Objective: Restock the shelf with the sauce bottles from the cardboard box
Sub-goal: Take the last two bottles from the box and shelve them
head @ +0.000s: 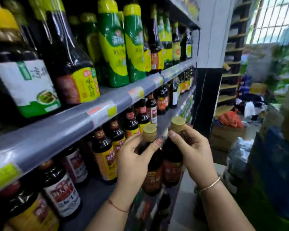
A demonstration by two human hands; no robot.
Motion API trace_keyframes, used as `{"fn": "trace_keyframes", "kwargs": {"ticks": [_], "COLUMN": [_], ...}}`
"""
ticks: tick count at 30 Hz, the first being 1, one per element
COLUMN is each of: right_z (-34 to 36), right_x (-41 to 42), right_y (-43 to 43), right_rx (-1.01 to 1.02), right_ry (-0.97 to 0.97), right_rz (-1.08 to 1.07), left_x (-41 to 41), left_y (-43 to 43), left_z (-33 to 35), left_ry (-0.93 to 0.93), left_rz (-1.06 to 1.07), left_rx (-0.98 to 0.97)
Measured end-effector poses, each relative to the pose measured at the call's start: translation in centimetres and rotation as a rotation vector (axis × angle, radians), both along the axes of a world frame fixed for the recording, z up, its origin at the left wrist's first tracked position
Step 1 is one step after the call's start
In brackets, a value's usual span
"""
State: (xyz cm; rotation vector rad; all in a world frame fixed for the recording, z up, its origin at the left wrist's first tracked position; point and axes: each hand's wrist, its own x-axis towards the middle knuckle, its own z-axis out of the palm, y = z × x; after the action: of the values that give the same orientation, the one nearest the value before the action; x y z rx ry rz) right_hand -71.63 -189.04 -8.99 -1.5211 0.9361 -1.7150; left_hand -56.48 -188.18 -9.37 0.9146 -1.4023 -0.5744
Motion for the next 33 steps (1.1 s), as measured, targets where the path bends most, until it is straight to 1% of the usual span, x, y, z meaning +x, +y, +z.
{"fn": "trace_keyframes", "kwargs": {"ticks": [5,9,15,18,22,27,33], "right_z": [1.1,0.8,-0.1,-0.6,-1.5,-1.8,-1.8], "right_x": [4.3,7.6,12.0,13.6,15.3,16.6,17.6], "right_y": [-1.7,-2.4,-2.8,-2.8,-2.9,-3.0,-3.4], "right_rx": [-0.008,0.000,0.001,0.033,0.059,0.077,0.098], "right_ry": [-0.073,-0.110,-0.096,-0.092,-0.058,-0.040,0.008], "right_rz": [0.254,0.426,0.593,0.676,0.757,0.826,0.834], "left_x": [3.4,5.9,8.9,9.9,10.8,11.4,12.2], "left_y": [1.6,3.3,5.2,5.8,6.4,7.0,7.1], "left_z": [0.9,1.0,0.6,0.2,-0.5,-1.5,-1.6], "left_ry": [-0.017,-0.012,0.015,0.029,0.071,0.103,0.119], "left_rz": [0.206,0.325,0.490,0.568,0.657,0.703,0.716], "left_rx": [-0.017,-0.021,-0.001,0.002,-0.012,0.010,0.018]}}
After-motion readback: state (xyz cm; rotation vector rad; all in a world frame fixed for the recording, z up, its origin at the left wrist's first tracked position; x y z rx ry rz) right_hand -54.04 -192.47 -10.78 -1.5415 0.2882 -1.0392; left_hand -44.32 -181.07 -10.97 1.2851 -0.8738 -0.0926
